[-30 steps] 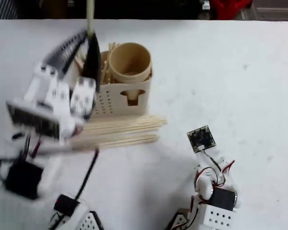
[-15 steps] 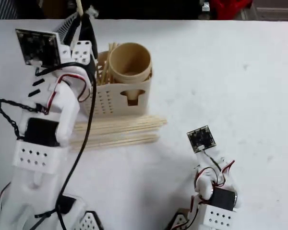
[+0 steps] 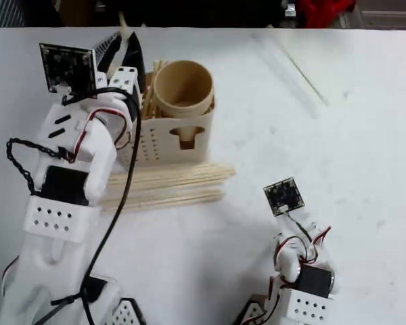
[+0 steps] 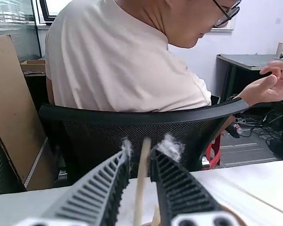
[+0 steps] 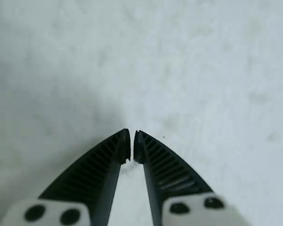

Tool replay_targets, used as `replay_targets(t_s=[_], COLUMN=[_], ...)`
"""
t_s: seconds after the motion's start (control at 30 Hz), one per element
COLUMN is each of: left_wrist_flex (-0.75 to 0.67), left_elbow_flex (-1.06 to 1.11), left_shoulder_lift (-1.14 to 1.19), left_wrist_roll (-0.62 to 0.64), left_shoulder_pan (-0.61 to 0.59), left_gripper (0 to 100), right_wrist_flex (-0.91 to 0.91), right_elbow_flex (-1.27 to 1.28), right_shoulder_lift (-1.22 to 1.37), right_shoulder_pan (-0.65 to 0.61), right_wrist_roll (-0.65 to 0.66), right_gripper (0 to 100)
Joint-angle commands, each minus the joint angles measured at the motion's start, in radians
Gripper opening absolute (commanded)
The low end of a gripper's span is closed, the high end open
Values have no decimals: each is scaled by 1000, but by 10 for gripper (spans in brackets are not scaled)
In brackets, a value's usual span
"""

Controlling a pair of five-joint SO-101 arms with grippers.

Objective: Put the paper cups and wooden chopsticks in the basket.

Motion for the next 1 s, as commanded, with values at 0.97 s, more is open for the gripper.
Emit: replay_targets(t_s=[0.97], left_wrist_flex=[376], left_elbow_flex=[-115], left_shoulder_lift=[-226], left_wrist_roll=[6], left_shoulder_pan=[-228], left_gripper=[98], right_wrist_flex=[2], right_elbow_flex=[9], right_shoulder_lift=[-10], right_shoulder_pan=[-13], right_wrist_roll=[8], right_gripper=[33])
